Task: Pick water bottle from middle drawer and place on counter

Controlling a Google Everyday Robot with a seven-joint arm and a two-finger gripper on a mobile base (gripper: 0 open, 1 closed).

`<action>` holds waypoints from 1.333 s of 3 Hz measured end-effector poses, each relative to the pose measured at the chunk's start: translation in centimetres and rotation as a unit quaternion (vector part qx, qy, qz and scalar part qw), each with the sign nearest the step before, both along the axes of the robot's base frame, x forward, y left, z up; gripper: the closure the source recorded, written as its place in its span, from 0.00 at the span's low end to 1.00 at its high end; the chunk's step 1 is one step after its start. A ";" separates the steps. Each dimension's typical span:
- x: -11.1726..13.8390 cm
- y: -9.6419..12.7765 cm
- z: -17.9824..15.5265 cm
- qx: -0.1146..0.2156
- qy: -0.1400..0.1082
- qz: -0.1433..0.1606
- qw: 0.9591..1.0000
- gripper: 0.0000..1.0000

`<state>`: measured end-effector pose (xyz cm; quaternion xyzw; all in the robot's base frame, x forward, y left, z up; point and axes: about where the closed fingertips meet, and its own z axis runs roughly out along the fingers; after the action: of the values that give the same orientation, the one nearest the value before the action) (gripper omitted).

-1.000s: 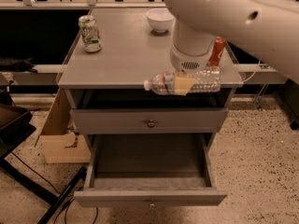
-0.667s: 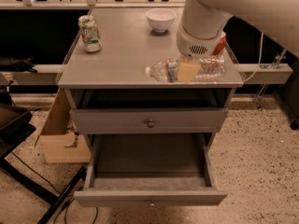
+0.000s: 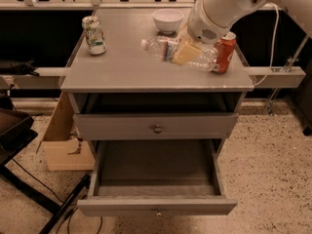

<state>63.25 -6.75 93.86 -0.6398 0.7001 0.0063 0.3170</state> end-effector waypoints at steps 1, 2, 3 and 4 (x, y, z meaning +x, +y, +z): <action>3.3 -1.2 -1.9 0.050 -0.006 -0.022 0.999 1.00; 3.4 -1.1 -1.9 0.050 -0.006 -0.022 0.998 1.00; 4.4 0.9 -1.3 0.070 -0.014 -0.027 0.997 1.00; 6.8 4.6 -0.1 0.134 -0.013 -0.051 0.990 1.00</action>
Offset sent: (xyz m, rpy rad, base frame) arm 0.0265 -0.0107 -0.0140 0.0814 -0.0104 -0.0367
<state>70.02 -2.12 93.78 -0.5554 0.7202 0.0752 0.4089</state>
